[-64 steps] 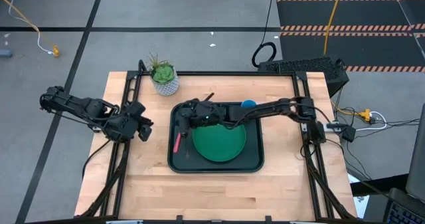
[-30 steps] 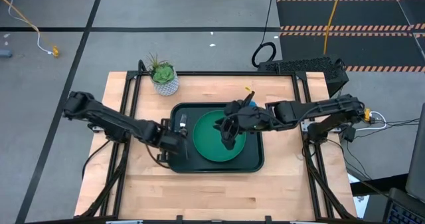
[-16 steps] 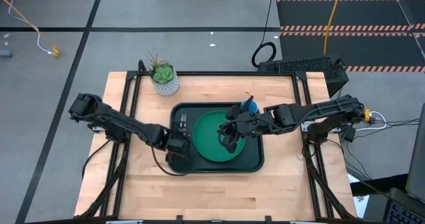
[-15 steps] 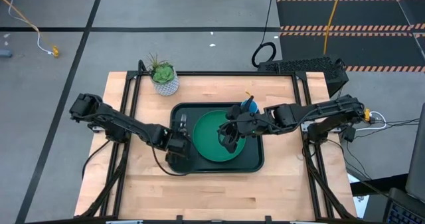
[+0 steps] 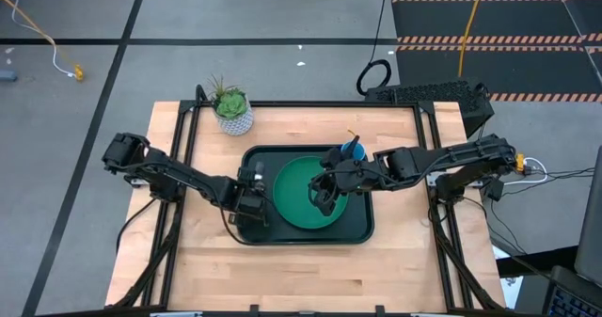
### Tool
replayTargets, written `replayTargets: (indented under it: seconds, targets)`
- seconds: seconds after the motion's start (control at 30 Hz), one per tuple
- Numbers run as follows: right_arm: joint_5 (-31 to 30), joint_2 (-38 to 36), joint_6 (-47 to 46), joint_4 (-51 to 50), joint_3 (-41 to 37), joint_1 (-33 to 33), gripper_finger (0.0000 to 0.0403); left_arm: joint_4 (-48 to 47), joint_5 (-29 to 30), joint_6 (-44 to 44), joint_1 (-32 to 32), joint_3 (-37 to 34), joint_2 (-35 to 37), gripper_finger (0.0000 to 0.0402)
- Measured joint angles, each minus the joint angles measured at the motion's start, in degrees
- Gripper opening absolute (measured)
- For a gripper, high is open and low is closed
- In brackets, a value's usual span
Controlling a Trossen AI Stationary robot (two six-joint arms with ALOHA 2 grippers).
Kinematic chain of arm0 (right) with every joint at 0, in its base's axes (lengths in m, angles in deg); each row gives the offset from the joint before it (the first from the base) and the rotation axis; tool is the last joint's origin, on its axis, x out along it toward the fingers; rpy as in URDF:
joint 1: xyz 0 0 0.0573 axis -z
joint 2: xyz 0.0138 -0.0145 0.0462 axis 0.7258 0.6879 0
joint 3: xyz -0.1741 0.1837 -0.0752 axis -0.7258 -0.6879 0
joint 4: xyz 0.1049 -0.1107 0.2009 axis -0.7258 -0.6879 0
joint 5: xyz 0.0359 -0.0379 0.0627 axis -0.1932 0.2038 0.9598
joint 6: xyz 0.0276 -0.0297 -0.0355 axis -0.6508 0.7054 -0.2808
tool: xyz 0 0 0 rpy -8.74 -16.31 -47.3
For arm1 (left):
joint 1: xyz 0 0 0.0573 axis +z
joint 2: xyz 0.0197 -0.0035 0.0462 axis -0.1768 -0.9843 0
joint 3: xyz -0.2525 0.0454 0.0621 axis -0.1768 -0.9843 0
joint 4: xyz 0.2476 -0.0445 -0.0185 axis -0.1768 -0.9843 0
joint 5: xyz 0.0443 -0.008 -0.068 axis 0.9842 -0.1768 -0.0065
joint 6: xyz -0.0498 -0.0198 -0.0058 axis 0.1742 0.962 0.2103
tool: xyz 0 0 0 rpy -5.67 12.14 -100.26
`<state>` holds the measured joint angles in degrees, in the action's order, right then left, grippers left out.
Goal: Pick and place plate/cup/fork/spoon on tray
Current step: Put the black spoon on the dark green serving tray to the right of the pink fork
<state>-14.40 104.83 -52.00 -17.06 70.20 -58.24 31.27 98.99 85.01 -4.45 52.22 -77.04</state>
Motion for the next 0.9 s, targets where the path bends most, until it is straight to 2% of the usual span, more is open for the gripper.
replayTargets:
  seconds: [0.13, 0.3, 0.9]
  targets:
    - [-0.02, 0.00, -0.23, 0.02, 0.00, 0.00, 0.0082, 0.91, 2.36, 0.00, -0.02, -0.19, -0.02, 0.0263]
    - [-0.09, 0.00, -0.46, 0.02, 0.00, 0.00, 0.0082, 1.83, 6.54, 0.20, 0.00, -0.19, -0.04, 0.0261]
    - [-1.55, 0.00, -1.50, 0.06, 0.00, 0.00, 0.0082, 6.39, 7.02, 0.19, 0.00, -0.19, -0.04, 0.0258]
